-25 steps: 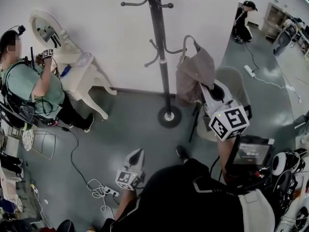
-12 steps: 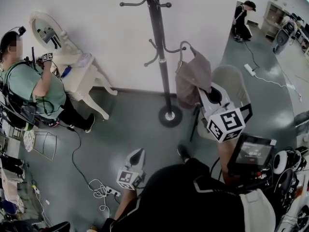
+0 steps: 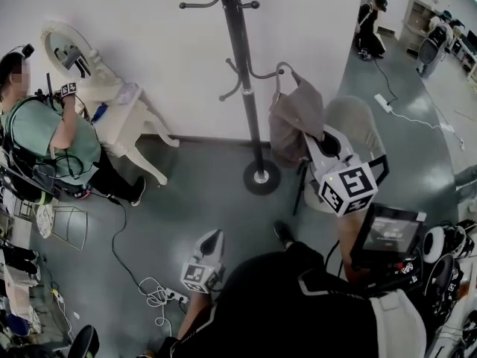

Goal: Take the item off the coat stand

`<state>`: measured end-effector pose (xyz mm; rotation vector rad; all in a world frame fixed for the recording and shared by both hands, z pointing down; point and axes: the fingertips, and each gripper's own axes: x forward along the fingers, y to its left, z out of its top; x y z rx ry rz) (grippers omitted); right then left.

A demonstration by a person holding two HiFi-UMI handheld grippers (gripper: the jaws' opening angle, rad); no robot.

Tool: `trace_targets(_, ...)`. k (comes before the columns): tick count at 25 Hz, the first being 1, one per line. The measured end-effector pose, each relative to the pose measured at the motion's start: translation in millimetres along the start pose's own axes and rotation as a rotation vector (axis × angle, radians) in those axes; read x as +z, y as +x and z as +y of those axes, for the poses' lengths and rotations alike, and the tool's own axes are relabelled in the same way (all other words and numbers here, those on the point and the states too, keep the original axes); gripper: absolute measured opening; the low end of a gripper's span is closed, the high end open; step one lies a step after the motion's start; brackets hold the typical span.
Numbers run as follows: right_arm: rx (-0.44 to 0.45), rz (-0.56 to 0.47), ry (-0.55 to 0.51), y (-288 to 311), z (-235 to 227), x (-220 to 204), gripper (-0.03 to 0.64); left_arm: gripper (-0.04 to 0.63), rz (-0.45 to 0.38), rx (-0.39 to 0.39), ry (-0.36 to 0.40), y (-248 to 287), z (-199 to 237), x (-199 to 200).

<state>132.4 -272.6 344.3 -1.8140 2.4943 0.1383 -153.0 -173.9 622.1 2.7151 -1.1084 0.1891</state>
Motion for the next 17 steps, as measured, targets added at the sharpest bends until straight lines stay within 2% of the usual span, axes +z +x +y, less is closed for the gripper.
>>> trace_targets(17, -0.016, 0.0, 0.022, 6.8, -1.1, -0.3, 0.026, 0.015, -0.001, 0.009, -0.009, -2.2, 9.4, 2.4)
